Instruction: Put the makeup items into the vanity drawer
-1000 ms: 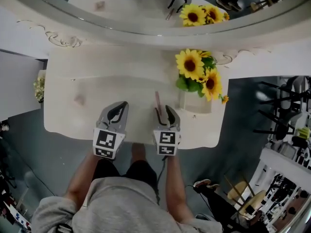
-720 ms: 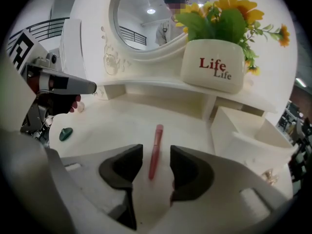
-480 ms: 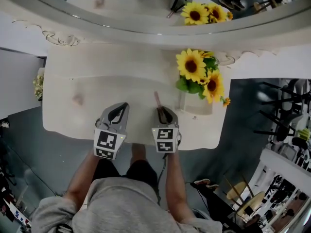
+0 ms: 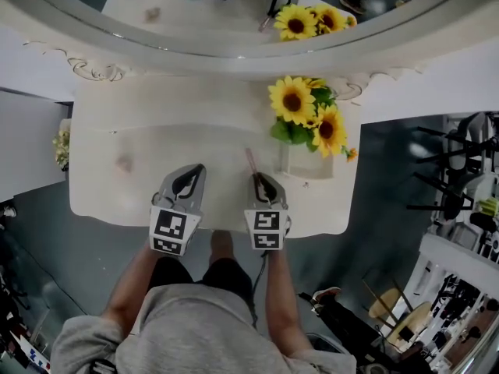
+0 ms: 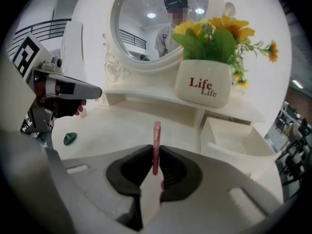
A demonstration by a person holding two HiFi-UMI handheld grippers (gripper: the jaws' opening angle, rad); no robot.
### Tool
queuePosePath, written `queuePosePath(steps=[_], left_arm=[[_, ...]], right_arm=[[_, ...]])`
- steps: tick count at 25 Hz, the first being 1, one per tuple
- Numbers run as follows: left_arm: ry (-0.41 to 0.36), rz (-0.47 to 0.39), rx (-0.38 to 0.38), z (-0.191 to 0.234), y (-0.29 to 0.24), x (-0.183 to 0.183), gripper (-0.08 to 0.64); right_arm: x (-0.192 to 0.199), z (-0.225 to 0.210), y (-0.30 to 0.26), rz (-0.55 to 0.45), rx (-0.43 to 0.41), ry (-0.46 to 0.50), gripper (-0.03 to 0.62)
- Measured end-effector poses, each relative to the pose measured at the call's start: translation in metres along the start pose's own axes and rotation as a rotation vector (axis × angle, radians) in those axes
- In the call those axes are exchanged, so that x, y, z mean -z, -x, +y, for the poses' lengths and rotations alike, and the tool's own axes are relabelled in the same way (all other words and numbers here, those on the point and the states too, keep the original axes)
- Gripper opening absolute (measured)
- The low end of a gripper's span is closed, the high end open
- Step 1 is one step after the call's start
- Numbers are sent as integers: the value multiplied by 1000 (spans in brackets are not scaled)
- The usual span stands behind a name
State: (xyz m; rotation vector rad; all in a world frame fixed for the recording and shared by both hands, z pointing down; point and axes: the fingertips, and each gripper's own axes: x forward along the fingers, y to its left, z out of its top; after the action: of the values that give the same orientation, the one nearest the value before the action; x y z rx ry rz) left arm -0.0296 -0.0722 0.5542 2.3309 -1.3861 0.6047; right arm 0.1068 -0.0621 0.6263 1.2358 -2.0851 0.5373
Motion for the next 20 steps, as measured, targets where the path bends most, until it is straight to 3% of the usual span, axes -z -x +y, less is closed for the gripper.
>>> queuePosePath(steps=[7, 20], left_arm=[[-39, -40, 49, -22, -4, -29, 11], [-101, -90, 119, -70, -26, -72, 11]], right_arm=[[-24, -26, 38, -81, 84, -8, 48], [-21, -106, 76, -110, 226, -69, 48]])
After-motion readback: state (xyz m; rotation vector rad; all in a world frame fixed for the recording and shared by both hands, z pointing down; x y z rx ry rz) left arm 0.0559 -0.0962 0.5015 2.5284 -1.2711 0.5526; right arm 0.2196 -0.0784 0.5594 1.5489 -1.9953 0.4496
